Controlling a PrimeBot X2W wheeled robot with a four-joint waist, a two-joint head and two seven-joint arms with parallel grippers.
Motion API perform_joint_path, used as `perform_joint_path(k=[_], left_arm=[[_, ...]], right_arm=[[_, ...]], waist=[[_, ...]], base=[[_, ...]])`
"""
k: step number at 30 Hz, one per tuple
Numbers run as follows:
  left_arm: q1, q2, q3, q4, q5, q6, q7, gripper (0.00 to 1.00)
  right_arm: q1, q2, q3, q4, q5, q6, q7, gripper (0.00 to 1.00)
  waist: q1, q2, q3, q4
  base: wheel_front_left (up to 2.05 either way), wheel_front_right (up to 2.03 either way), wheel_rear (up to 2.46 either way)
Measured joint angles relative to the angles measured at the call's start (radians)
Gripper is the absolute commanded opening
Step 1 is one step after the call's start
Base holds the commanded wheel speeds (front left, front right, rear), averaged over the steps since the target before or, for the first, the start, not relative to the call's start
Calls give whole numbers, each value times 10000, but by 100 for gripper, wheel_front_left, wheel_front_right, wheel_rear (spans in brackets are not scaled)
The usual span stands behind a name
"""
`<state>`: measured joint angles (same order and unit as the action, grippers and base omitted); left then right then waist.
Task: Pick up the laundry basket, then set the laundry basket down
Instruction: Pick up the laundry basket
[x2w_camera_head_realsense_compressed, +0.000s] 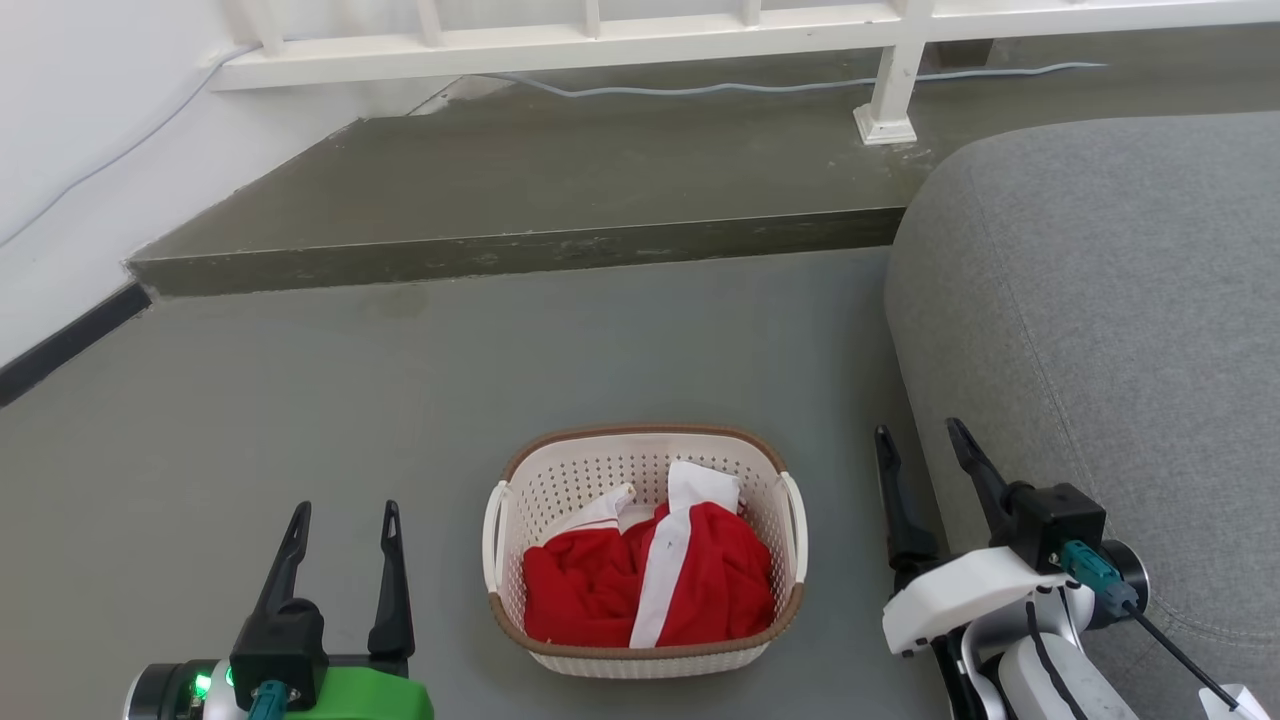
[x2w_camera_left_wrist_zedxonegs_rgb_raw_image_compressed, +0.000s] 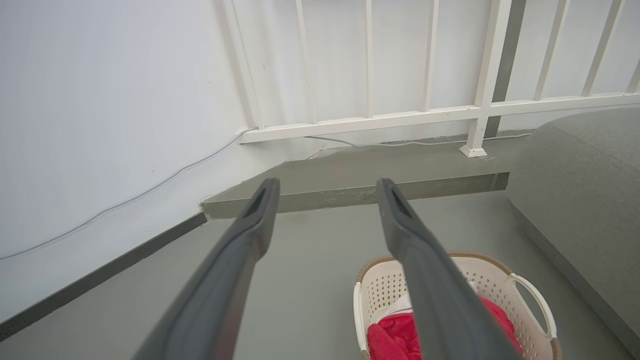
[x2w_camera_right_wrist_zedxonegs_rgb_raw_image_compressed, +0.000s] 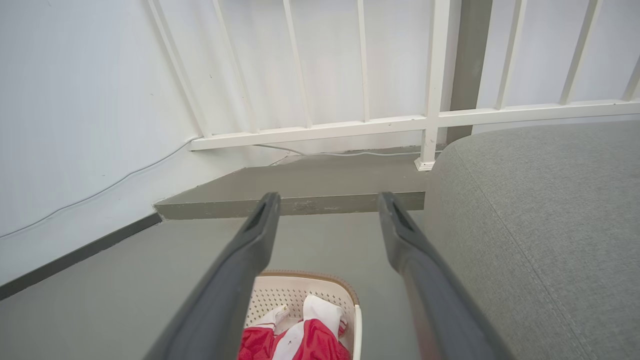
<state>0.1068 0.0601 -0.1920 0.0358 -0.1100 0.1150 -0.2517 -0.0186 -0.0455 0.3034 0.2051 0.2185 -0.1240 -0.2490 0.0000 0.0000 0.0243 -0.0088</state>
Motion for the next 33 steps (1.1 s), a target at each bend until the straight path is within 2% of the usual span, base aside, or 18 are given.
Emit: perform_joint_path(k=[16,25,33], left_arm=[[-12,-19,-2,-121,-75,0,0,100],[-451,-31,-27,128,-79,-6,0,100],[-1222,-69,-128,819,-219,-111,-2,100]], right_arm=[[-6,0,-90,-284,0,-10,-2,100],[-613,-2,-274,-391,-10,-10,-12,100],[-1177,-4,-326,102,-10,23,-13,100]], waist=[[0,0,514,23],[0,0,1499,74],[0,0,2470,99]], base=[[0,0,0],[0,0,0],[0,0,0]])
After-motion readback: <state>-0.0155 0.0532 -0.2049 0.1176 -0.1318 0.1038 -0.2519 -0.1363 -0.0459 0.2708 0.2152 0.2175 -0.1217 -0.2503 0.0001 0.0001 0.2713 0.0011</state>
